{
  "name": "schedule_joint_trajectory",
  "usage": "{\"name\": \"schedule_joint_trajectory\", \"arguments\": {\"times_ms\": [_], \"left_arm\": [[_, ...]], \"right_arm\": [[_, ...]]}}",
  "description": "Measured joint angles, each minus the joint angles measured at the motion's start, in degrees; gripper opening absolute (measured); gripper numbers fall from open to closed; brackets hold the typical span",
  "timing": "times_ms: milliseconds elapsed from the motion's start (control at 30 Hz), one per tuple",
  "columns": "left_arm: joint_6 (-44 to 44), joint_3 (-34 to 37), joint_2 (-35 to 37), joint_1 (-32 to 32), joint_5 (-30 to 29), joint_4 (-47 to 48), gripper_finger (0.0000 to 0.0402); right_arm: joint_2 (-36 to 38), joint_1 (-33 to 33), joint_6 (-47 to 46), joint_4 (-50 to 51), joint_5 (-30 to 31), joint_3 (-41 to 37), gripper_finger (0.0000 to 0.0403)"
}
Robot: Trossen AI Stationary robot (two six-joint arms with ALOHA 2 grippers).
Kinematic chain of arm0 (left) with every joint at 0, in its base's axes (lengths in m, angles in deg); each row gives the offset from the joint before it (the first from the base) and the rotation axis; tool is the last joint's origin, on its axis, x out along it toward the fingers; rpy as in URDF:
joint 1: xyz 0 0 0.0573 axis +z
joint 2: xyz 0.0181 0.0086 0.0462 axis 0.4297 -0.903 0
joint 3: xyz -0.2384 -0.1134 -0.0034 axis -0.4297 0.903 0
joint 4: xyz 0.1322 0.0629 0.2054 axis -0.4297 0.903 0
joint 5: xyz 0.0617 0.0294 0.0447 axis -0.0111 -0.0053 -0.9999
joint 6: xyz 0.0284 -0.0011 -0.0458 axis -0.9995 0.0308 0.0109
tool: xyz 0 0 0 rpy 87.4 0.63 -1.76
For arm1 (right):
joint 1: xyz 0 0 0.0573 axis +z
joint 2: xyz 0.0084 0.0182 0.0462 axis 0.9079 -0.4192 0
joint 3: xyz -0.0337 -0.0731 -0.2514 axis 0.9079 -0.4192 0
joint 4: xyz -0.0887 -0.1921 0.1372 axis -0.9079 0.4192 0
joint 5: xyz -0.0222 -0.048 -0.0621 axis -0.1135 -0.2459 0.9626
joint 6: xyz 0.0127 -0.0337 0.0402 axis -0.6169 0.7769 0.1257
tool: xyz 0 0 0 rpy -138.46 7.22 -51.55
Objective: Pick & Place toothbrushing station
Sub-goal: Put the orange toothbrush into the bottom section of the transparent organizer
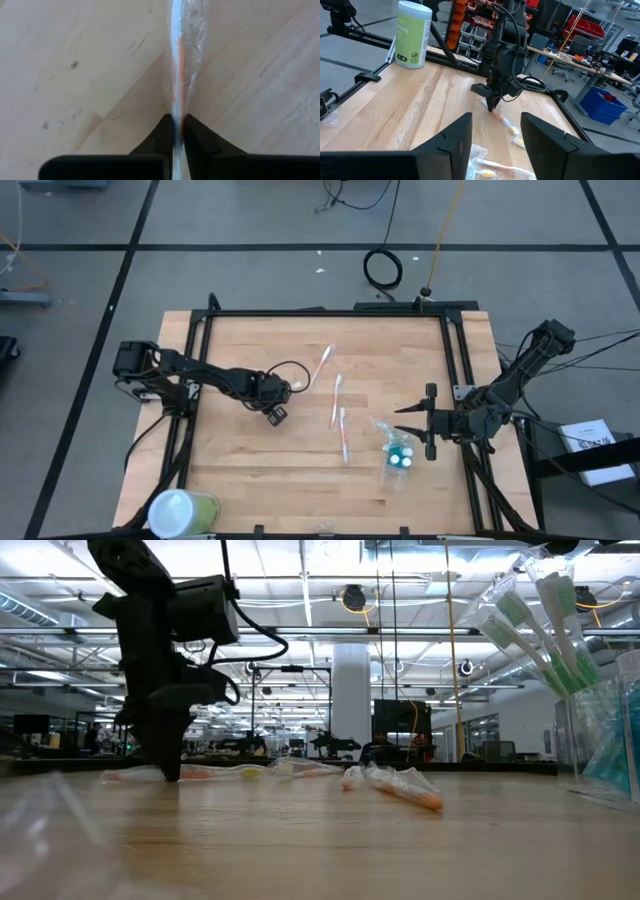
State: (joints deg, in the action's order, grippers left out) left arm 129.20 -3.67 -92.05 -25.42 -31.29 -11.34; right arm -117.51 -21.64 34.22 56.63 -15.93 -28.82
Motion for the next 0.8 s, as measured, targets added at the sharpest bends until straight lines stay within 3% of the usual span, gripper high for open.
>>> {"name": "schedule_joint_trajectory", "arguments": {"times_ms": [200, 333, 533, 667, 800], "left_arm": [[-5.13, -5.21, 3.27, -1.80, -1.96, -0.82, 0.0038], [-11.10, -9.66, 4.81, -3.42, -4.74, -4.06, 0.0028], [-27.28, -14.72, 5.85, -5.91, -5.09, -21.60, 0.0021], [-37.60, -15.13, 5.87, -6.65, -0.49, -38.49, 0.0022], [-42.01, -15.12, 5.72, -6.57, 1.60, -44.89, 0.0027]], "right_arm": [[-0.01, -0.03, 0.02, -1.14, 0.03, 0.00, 0.0160], [-0.02, -0.07, 1.22, -3.84, 0.04, 0.00, 0.0160], [-0.04, -0.14, 2.10, -7.57, 0.04, 0.00, 0.0160], [-0.28, -1.85, 2.34, -12.26, 0.01, 0.00, 0.0162], [-1.25, -5.03, 3.22, -18.24, -1.35, 0.00, 0.0184]]}}
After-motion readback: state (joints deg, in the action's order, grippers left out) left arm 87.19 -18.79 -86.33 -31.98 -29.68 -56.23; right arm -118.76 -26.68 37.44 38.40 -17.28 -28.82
